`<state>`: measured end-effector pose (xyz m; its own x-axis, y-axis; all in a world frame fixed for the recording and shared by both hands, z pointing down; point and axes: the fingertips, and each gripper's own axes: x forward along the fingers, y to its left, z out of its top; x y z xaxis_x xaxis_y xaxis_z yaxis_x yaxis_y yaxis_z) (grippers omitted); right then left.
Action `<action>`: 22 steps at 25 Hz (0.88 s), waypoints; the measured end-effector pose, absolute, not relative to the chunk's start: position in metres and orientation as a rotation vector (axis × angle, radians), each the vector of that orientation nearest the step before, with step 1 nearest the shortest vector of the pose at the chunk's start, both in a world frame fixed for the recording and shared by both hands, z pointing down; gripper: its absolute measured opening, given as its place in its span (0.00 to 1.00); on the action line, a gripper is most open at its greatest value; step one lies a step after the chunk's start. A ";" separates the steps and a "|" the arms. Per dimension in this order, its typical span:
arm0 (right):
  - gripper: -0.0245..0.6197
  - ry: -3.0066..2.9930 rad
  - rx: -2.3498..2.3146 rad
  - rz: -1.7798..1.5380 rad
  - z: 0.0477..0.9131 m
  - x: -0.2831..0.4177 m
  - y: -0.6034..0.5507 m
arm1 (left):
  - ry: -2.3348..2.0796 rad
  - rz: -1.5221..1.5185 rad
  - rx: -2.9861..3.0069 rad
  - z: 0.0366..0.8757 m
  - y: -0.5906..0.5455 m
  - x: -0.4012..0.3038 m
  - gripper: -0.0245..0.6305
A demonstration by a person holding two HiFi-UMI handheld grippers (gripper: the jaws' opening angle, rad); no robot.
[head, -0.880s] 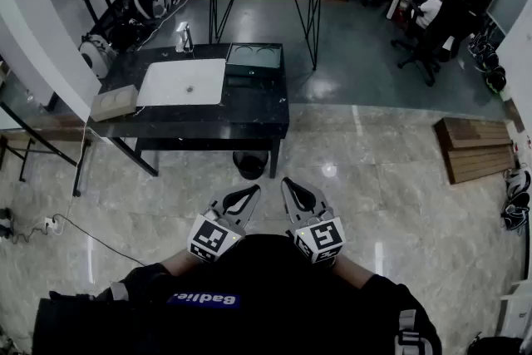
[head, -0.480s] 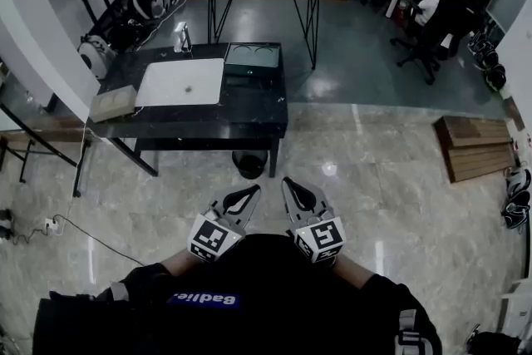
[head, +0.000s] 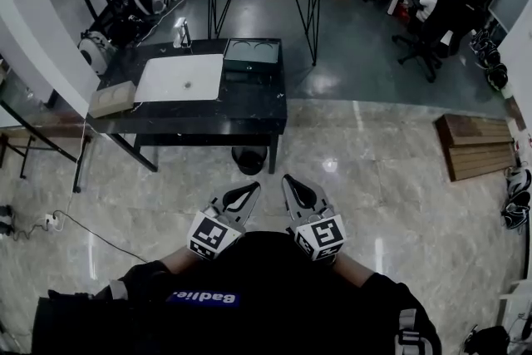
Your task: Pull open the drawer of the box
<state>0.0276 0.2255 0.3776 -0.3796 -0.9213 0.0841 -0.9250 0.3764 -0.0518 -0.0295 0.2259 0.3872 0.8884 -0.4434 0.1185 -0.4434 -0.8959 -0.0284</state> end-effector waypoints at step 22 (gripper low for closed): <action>0.04 -2.672 1.653 0.173 0.380 0.090 0.216 | 0.844 -0.269 -3.099 0.394 0.219 0.027 0.04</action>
<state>0.0905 0.2162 0.3805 -0.4481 -0.8924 0.0532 -0.8918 0.4421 -0.0962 0.0270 0.2195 0.3945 0.8492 -0.4958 0.1816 -0.5094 -0.8598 0.0348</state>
